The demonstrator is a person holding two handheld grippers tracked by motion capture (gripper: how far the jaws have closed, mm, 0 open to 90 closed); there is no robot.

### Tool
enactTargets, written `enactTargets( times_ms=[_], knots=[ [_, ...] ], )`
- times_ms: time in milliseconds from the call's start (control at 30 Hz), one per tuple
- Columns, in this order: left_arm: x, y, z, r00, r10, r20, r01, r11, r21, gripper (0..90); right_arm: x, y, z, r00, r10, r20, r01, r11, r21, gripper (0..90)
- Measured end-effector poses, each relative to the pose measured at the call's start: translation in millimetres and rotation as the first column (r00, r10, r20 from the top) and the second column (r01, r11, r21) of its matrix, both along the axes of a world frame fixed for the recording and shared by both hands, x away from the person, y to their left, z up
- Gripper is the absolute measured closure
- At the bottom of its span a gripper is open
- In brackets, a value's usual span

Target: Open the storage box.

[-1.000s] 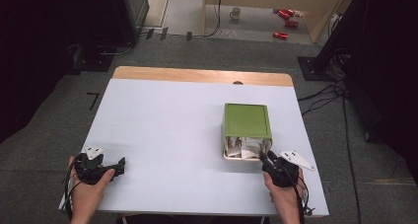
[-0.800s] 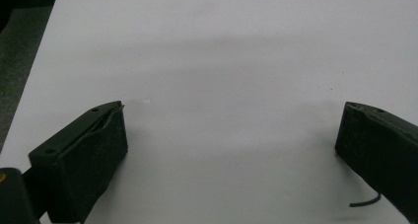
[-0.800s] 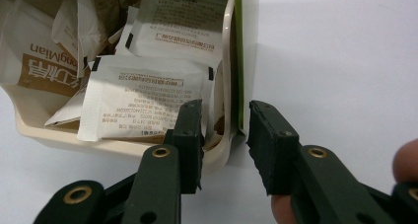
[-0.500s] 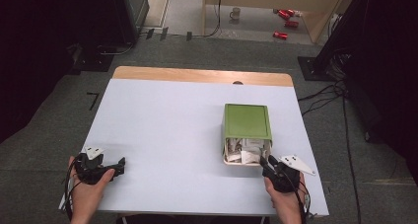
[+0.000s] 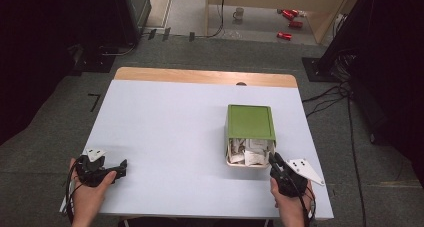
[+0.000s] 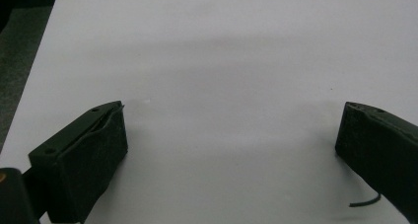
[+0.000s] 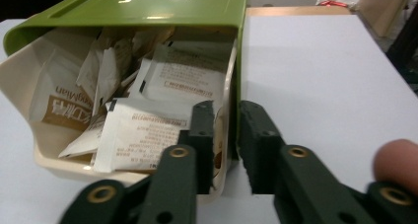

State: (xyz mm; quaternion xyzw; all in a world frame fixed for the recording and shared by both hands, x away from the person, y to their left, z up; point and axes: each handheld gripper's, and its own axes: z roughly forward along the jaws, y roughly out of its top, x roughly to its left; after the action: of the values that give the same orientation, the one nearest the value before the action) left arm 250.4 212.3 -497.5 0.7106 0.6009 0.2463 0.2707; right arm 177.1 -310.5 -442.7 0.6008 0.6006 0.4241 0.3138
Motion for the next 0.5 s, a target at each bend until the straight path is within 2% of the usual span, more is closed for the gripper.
enactTargets(
  times_ms=[67,167,300,367,500],
  knots=[
    [0.0,0.0,0.0,1.0000,0.000,0.001,0.000,1.0000,0.000,0.0,0.0,1.2,1.7,1.0000,-0.004,0.006,0.004,1.000,0.006,86.6],
    [-0.1,0.0,-0.1,1.0000,0.000,0.001,0.000,1.0000,0.000,0.0,1.7,4.3,1.4,0.9998,-0.020,0.002,0.020,1.000,-0.006,88.5],
    [-0.1,0.0,-0.1,1.0000,0.000,0.002,0.000,1.0000,0.000,0.0,4.2,3.7,-1.2,0.9995,-0.032,-0.010,0.032,0.999,0.017,89.5],
    [-0.1,0.0,-0.1,1.0000,0.000,0.002,0.000,1.0000,0.000,0.0,4.0,4.5,-0.8,0.9993,-0.036,-0.007,0.036,0.999,0.007,90.0],
    [-0.1,-0.1,-0.1,1.0000,0.000,0.002,0.000,1.0000,0.000,0.0,3.4,3.8,-0.9,0.9991,-0.043,-0.006,0.043,0.999,0.018,90.0]
  ],
)
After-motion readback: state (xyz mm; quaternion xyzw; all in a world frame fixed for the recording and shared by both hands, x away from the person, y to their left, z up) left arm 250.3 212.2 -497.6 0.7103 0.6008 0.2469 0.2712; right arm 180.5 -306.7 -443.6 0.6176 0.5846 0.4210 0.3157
